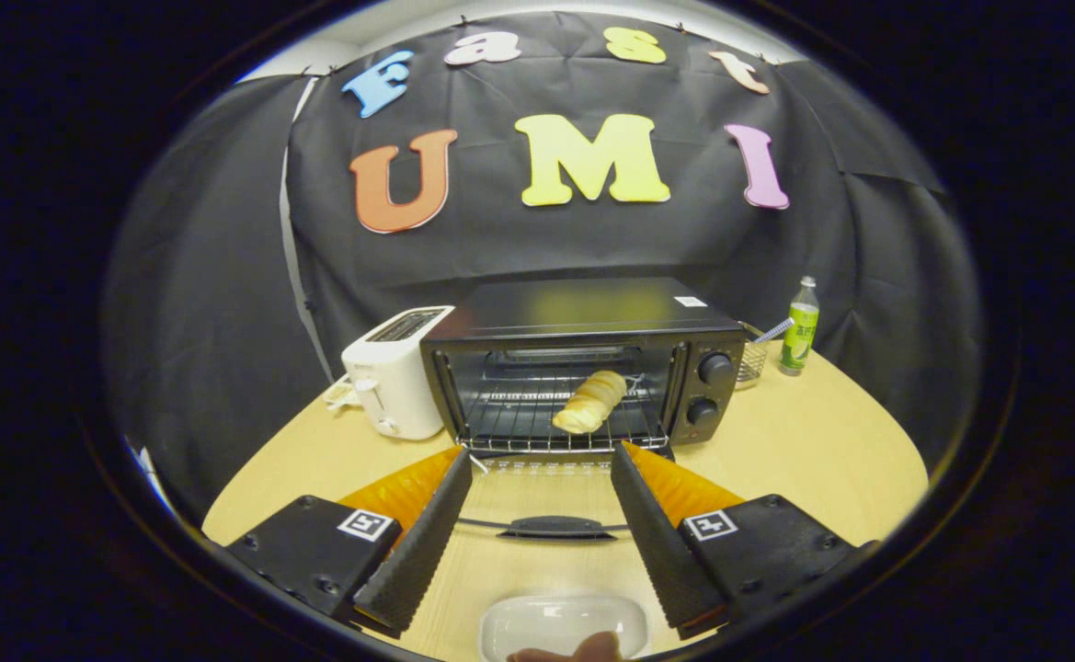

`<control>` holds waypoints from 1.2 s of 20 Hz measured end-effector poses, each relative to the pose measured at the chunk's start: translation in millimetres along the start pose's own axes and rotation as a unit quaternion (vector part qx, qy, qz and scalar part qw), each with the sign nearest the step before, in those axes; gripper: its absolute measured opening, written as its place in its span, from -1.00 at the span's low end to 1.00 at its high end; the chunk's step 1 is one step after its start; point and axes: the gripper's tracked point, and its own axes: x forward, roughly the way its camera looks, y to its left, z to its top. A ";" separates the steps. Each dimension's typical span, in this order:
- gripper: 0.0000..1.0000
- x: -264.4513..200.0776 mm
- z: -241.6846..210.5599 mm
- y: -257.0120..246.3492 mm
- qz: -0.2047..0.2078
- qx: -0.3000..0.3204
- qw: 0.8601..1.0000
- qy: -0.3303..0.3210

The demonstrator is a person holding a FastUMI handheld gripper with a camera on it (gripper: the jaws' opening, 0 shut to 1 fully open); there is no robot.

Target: Open the toaster oven, put the food inside, and close the toaster oven door.

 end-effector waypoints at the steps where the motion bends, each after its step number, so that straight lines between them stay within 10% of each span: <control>1: 0.99 -6.4 -5.4 2.8 0.004 -0.008 1.000 0.002; 24: 1.00 50.4 -150.5 -9.9 -0.004 -0.011 0.982 0.191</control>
